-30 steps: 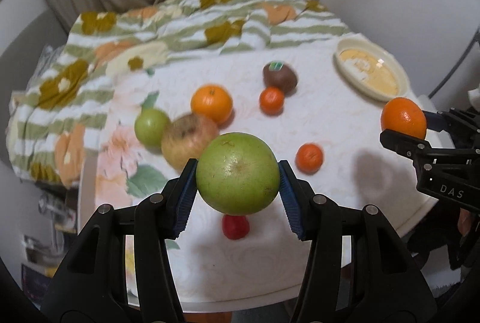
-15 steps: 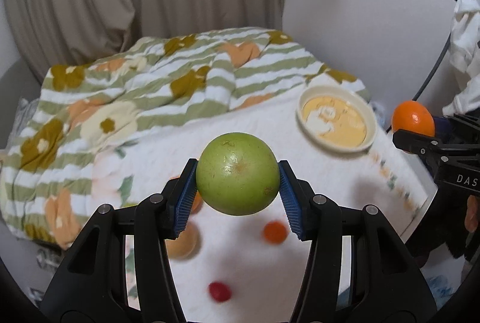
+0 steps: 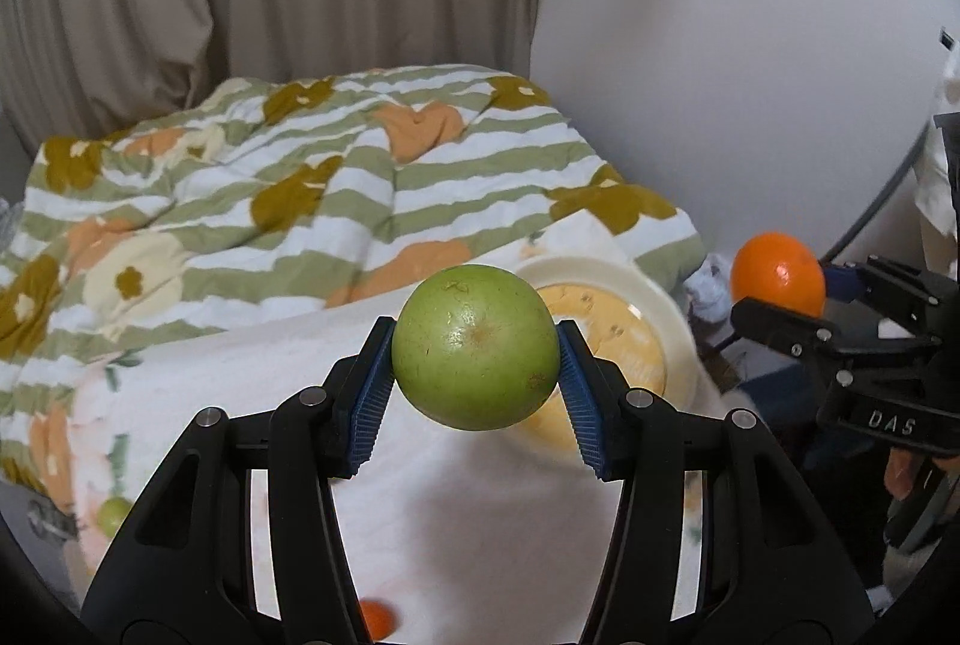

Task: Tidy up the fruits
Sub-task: 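Carry the green apple and large orange to the cream plate with both tools, then open both tools to release the green apple and orange onto the plate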

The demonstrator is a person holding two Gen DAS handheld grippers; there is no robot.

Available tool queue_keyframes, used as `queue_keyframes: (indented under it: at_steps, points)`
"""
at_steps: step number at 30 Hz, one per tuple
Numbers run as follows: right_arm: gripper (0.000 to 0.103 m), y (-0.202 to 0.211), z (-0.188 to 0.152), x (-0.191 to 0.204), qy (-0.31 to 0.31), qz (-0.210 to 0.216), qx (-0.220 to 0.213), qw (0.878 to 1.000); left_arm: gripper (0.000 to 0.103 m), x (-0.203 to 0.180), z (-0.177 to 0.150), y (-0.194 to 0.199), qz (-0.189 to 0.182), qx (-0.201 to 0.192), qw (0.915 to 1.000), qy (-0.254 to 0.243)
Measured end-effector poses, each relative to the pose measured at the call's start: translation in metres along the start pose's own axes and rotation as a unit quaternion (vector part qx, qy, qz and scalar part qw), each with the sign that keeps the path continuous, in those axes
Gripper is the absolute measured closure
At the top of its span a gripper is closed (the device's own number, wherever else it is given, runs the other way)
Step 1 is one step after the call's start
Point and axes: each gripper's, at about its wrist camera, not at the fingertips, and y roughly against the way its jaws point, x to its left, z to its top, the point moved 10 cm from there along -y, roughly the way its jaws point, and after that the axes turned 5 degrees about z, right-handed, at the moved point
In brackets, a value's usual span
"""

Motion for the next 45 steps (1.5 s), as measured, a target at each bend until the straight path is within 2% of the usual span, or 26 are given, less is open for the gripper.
queue_keyframes:
  at_steps: [9, 20, 26, 32, 34, 35, 36, 39, 45]
  points:
    - [0.048, -0.033, 0.006, -0.045, 0.000, 0.013, 0.021, 1.000, 0.044, -0.046, 0.013, -0.068, -0.014, 0.038, 0.9988, -0.027]
    - [0.048, -0.070, 0.000, -0.072, -0.041, -0.005, 0.043, 0.998, 0.044, -0.074, -0.002, -0.159, -0.054, 0.104, 0.9898, -0.081]
    - [0.048, -0.079, -0.003, -0.083, -0.061, -0.016, 0.049, 0.997, 0.044, -0.079, -0.011, -0.182, -0.055, 0.118, 0.9849, -0.115]
    - [0.048, -0.077, -0.013, -0.103, -0.093, -0.034, 0.056, 0.994, 0.043, -0.086, -0.013, -0.187, -0.055, 0.115, 0.9823, -0.137]
    - [0.048, -0.074, -0.014, -0.108, -0.099, -0.038, 0.054, 0.993, 0.036, -0.088, -0.008, -0.185, -0.054, 0.107, 0.9825, -0.143]
    - [0.048, -0.073, -0.014, -0.110, -0.101, -0.037, 0.053, 0.993, 0.014, -0.087, -0.005, -0.184, -0.043, 0.101, 0.9833, -0.145]
    - [0.048, -0.073, -0.014, -0.111, -0.103, -0.037, 0.053, 0.993, 0.000, -0.084, -0.002, -0.182, -0.031, 0.096, 0.9844, -0.144]
    - [0.048, -0.069, -0.011, -0.115, -0.102, -0.044, 0.049, 0.993, 0.000, -0.080, 0.006, -0.171, -0.034, 0.076, 0.9869, -0.138]
    - [0.048, -0.067, -0.008, -0.108, -0.078, -0.036, 0.046, 0.995, 0.000, -0.053, 0.007, -0.157, -0.010, 0.085, 0.9898, -0.114]
